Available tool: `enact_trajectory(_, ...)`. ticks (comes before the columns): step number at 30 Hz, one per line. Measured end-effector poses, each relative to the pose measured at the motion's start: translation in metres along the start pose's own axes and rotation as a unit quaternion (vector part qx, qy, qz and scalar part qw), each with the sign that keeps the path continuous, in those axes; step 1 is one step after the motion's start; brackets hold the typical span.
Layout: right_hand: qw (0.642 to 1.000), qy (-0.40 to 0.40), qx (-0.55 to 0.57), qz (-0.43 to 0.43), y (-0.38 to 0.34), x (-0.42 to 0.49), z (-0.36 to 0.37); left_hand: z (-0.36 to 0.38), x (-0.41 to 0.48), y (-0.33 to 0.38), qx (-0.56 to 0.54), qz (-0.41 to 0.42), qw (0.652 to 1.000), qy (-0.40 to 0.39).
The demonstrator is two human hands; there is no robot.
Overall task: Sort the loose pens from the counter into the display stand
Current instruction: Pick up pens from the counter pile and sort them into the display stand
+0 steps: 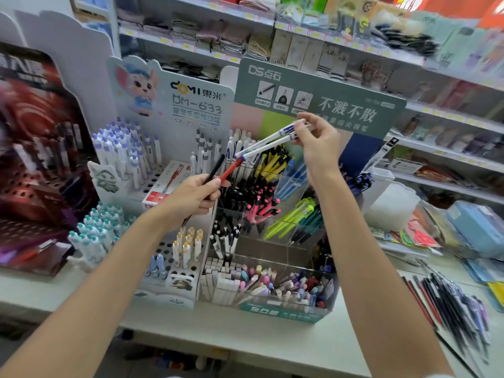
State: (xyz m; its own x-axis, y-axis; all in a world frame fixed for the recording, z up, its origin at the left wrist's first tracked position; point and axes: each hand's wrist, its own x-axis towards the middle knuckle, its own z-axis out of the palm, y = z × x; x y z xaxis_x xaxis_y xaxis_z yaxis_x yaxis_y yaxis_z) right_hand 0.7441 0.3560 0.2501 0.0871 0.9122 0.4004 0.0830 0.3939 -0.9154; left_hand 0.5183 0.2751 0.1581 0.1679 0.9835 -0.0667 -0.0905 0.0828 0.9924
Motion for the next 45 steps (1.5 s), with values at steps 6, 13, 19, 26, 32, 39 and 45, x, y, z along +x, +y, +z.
enact_trajectory(6, 0.988, 0.035, -0.118, -0.089, 0.001, 0.017, 0.003, -0.008, 0.005, 0.000, -0.082, 0.055, 0.993, 0.068)
enact_trajectory(13, 0.937, -0.011, -0.272, -0.219, 0.004, 0.010, 0.038, -0.004, 0.010, 0.003, -0.092, 0.062, 0.992, 0.060)
enact_trajectory(19, 0.921, -0.018, -0.277, -0.274, -0.004, 0.018, 0.043, -0.009, 0.012, -0.001, -0.096, 0.070, 0.991, 0.056)
enact_trajectory(26, 0.905, -0.048, -0.291, -0.306, 0.004, 0.015, 0.049, -0.011, 0.015, 0.002, -0.102, 0.083, 0.989, 0.064)
enact_trajectory(32, 0.909, -0.043, -0.289, -0.297, -0.004, 0.024, 0.039, -0.011, 0.017, 0.002, -0.094, 0.075, 0.991, 0.053)
enact_trajectory(39, 0.863, -0.143, -0.359, -0.326, 0.020, 0.008, 0.058, -0.006, 0.017, 0.003, -0.087, 0.077, 0.992, 0.052)
enact_trajectory(45, 0.832, -0.095, -0.425, -0.342, 0.047, -0.001, 0.062, -0.002, 0.013, 0.003, -0.083, 0.084, 0.991, 0.062)
